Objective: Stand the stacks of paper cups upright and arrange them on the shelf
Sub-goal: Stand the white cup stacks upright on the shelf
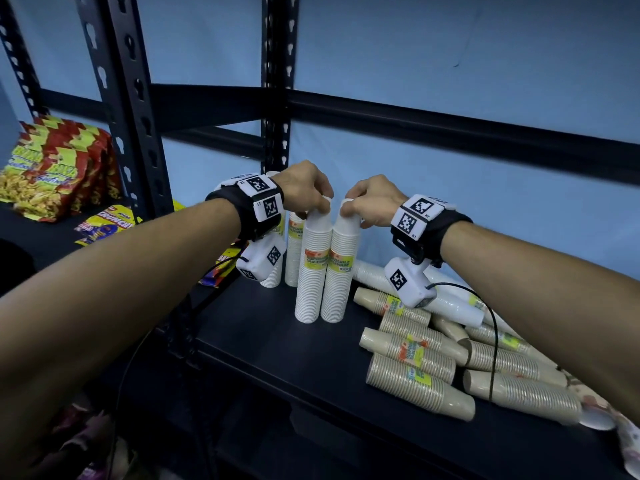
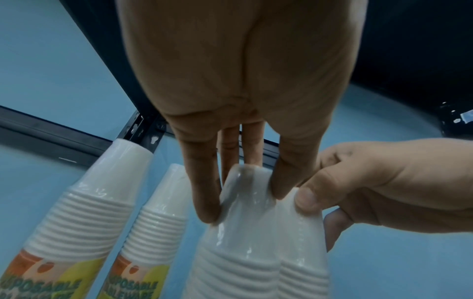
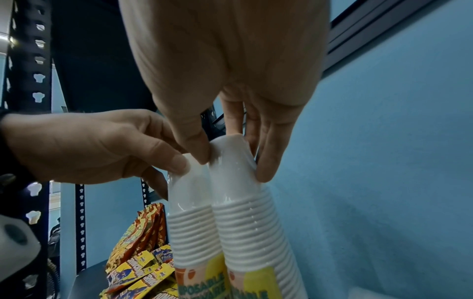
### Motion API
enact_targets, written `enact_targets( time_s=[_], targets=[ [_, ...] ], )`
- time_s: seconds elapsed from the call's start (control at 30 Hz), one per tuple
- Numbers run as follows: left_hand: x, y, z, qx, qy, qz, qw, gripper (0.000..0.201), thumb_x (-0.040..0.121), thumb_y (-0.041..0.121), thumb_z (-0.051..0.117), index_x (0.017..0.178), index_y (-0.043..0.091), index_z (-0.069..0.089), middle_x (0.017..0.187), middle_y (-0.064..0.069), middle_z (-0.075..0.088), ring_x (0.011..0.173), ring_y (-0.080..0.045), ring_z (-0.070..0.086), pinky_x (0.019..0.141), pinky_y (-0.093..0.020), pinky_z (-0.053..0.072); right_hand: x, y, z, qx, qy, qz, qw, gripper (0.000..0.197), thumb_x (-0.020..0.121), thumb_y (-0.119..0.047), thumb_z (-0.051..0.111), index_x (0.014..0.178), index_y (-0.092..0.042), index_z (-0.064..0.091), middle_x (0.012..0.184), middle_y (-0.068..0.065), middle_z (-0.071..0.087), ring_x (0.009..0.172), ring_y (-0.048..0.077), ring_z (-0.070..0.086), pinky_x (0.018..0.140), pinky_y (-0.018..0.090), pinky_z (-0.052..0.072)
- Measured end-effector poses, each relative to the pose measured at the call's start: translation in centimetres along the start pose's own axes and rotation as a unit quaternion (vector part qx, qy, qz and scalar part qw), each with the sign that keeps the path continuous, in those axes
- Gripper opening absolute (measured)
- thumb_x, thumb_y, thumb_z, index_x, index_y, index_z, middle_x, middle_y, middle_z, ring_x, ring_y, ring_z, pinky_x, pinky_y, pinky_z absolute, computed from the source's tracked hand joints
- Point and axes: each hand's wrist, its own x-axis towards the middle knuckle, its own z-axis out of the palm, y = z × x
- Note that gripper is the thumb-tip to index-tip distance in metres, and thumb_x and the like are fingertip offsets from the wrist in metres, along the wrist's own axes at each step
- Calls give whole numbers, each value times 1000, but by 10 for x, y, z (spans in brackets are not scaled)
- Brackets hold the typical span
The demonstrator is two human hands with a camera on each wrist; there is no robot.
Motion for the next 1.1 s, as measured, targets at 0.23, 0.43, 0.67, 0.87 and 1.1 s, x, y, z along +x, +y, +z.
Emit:
enact_targets(
  time_s=[0.23,0.43,0.67,0.87,1.1],
  targets=[
    [3,-4,-22,22,-18,-6,1000,26,83,11,73,108,8,70,99,-9,71,72,-15,68,59,-25,59,8,-14,0,9,-19,-17,1000,28,73,-20,73,99,-10,70,96,7,70,86,23,71,77,40,62],
    [-1,-18,-46,46,4,-32,998,25,81,11,74,106,10,71,98,-8,70,75,-20,71,62,-29,61,17,-37,10,19,-27,-42,999,24,73,-18,73,95,-11,70,96,9,71,86,24,71,75,40,62],
    [-6,-36,-63,61,25,-61,996,24,82,13,71,107,15,71,98,-7,71,76,-19,71,58,-25,56,28,-56,29,22,-42,-60,997,20,74,-18,74,92,-11,70,95,9,70,87,24,71,75,39,62],
    [-5,-53,-62,60,36,-78,995,24,84,12,70,108,14,70,97,-5,68,73,-15,68,57,-23,55,34,-60,44,14,-51,-66,996,19,75,-18,75,92,-10,71,95,10,71,87,25,71,76,40,62],
    [-2,-66,-60,56,37,-81,994,29,84,14,72,113,13,70,103,-9,69,76,-20,70,66,-29,60,37,-58,52,22,-59,-64,996,26,74,-19,77,97,-9,71,96,10,71,89,26,71,77,42,61]
  ],
)
